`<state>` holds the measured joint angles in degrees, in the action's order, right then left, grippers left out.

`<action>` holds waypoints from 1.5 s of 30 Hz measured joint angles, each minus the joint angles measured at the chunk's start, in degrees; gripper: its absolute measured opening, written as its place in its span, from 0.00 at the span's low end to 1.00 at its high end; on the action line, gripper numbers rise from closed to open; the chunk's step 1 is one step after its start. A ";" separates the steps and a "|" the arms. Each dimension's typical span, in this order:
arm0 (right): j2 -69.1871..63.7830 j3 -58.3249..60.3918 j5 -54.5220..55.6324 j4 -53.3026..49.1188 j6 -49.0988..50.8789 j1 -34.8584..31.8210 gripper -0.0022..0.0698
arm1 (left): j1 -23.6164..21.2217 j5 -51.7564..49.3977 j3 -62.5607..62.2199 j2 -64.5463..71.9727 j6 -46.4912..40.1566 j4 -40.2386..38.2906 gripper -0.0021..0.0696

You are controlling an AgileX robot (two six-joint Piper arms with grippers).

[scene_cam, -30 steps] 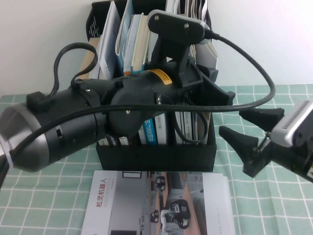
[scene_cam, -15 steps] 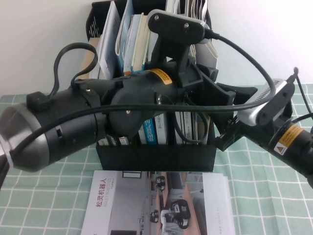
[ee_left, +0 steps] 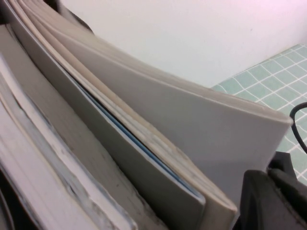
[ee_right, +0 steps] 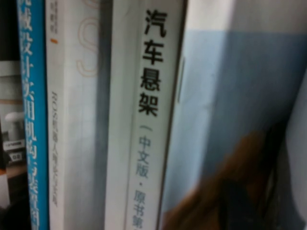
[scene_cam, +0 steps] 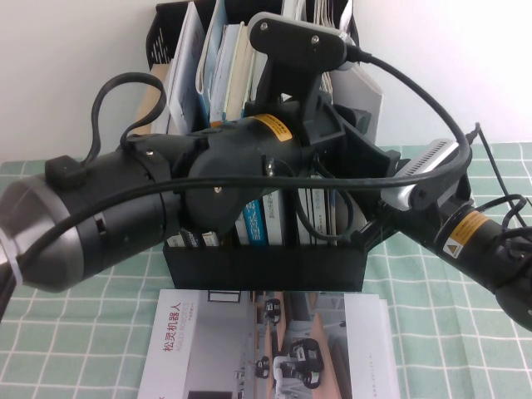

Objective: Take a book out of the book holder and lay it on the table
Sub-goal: Pick up the right side book from the book shelf, then place the picked book on the book

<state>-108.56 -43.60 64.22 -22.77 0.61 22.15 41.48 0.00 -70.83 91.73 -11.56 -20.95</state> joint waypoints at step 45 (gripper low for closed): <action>38.33 1.51 -7.35 9.20 -11.40 0.55 0.05 | 0.00 -41.06 0.00 -28.73 17.26 29.87 0.03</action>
<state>-70.23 -42.09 56.87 -13.57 -10.79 22.71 41.48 -41.06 -70.83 63.00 5.70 8.92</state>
